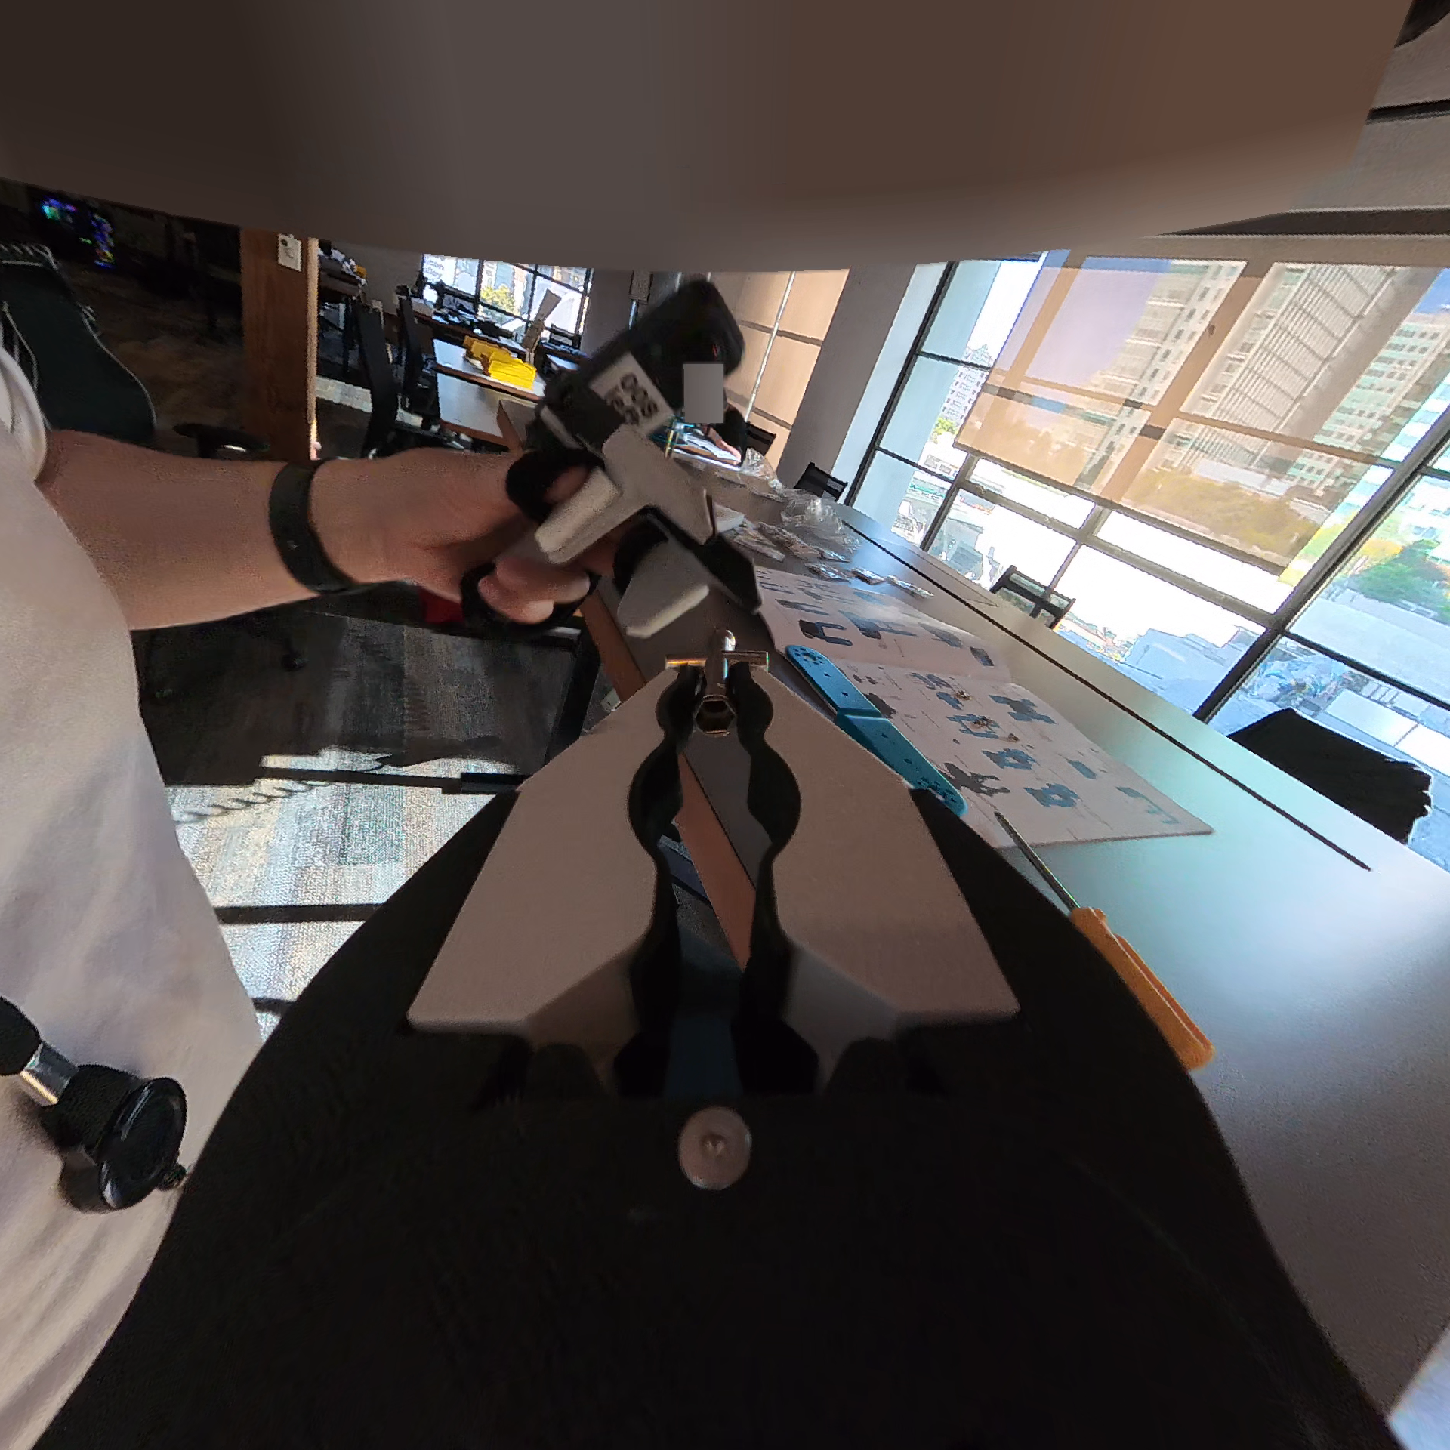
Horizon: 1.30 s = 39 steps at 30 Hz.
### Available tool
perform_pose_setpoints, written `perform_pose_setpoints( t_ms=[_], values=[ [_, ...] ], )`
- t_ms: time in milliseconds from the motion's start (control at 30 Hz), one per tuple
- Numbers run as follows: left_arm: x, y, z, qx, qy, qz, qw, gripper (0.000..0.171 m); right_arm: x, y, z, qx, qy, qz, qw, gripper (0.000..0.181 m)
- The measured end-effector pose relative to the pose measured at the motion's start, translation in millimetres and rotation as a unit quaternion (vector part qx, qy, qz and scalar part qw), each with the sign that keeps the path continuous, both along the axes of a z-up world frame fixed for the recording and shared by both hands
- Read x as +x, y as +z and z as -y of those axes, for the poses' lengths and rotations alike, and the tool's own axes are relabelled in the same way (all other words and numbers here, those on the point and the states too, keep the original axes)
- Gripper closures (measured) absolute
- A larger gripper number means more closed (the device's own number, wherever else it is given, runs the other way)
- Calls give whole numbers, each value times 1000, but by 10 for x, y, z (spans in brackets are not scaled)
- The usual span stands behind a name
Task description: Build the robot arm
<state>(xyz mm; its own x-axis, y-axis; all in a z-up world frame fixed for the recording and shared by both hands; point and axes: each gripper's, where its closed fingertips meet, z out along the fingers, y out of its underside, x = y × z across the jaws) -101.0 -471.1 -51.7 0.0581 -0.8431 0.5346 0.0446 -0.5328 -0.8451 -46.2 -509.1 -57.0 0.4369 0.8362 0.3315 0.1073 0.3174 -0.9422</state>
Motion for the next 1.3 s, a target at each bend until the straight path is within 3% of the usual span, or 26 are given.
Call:
perform_pose_setpoints(
  t_ms=[67,133,200,300,367,400,600,667,800,1033,1167,1300],
  values=[
    [-131,125,-332,143,75,-100,982,130,163,-7,-33,-14,-4,-8,1000,172],
    [-97,69,-586,253,72,-234,936,117,265,-33,-76,-31,-2,-12,999,172],
    [46,-47,-663,271,1,-322,907,109,305,-59,-112,-37,-1,-8,999,172],
    [135,-256,-651,269,-99,-414,864,116,318,-138,-173,-40,-11,14,999,172],
    [81,-446,-707,264,-123,-477,829,115,337,-228,-275,-54,-27,26,998,172],
    [81,-498,-733,261,-125,-488,823,115,337,-282,-324,-75,-30,26,996,172],
    [192,-616,-765,267,-145,-477,825,128,291,-492,-549,-193,-17,2,981,172],
    [188,-654,-758,270,-154,-477,822,145,293,-487,-607,-209,-12,0,978,172],
    [205,-649,-768,264,-147,-451,840,146,292,-514,-709,-225,-6,16,974,172],
    [139,-488,-688,227,-143,-339,902,146,276,-275,-817,-244,32,21,969,172],
    [72,-261,-600,167,-151,-220,949,147,288,-123,-977,-230,41,58,971,172],
    [-24,-113,-559,135,-161,-130,969,147,79,83,-1010,-322,125,47,937,172]
  ],
)
